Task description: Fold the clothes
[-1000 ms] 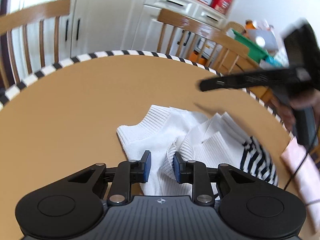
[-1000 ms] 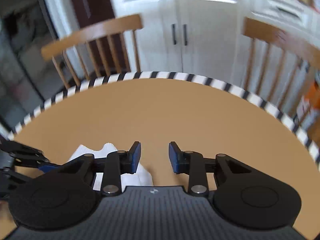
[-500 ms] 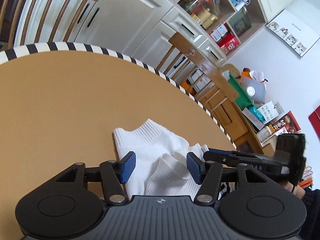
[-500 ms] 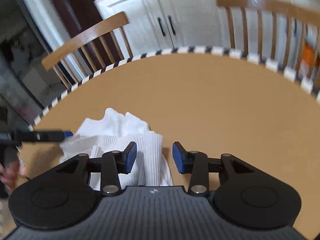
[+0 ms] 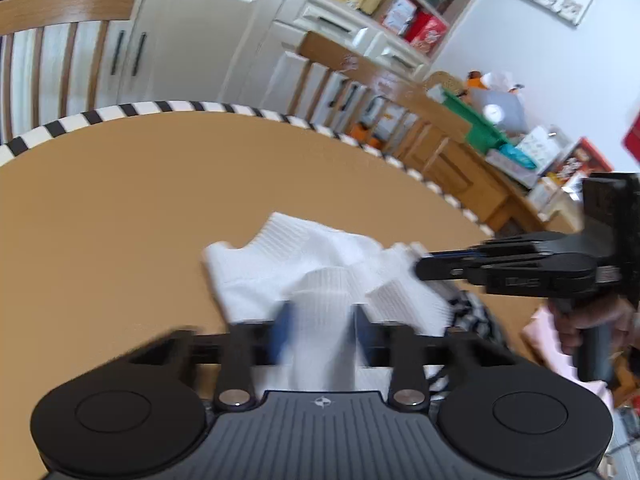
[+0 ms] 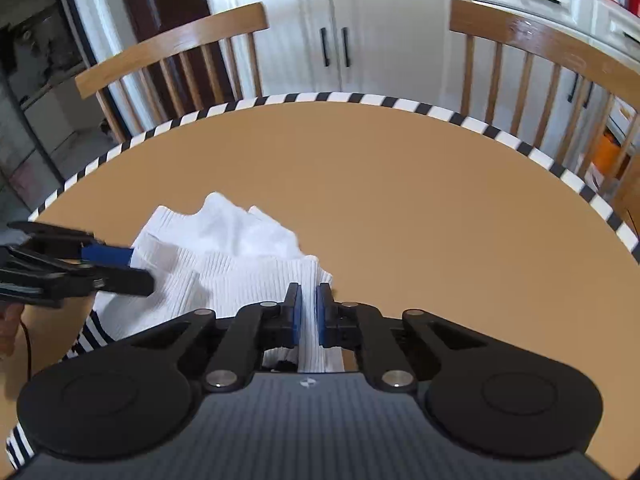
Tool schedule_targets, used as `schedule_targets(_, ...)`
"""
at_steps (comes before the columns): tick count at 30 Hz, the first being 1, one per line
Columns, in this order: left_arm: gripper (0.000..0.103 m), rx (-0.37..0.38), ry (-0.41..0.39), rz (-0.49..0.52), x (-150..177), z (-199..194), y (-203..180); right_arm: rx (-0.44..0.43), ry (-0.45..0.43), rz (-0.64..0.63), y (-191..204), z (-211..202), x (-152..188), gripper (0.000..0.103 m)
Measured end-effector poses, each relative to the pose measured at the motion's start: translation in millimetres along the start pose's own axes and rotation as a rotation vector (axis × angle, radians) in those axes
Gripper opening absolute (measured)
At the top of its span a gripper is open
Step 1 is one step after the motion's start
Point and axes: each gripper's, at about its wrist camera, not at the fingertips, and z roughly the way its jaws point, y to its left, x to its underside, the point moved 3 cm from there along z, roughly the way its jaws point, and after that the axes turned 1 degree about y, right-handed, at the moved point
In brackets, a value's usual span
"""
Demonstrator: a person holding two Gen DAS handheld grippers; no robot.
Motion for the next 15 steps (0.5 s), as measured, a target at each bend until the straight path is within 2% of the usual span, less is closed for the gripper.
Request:
schedule_targets(4, 0.007, 0.007, -0.055, -0.059, 0, -19, 3, -0.009, -0.054, 0.02, 3, -22, -1, 0.008)
schedule_targets(7, 0.007, 0.018, -0.153, -0.058, -10, -56, -5, -0.051, -0.123, 0.036, 11, -50, -10, 0.008)
schedule_targets(10, 0.007, 0.009, -0.209, -0.041, -28, -71, -8, -0.067, -0.184, 0.02, 13, -65, -30, 0.008)
schedule_targets(12, 0.007, -0.025, -0.181, -0.05, -39, -51, 0, -0.032, -0.173, 0.033, 3, -47, -43, 0.008)
schedule_targets(15, 0.008, -0.069, -0.054, -0.122, -40, -2, 20, -0.004, -0.16, 0.057, -3, -31, -45, 0.008)
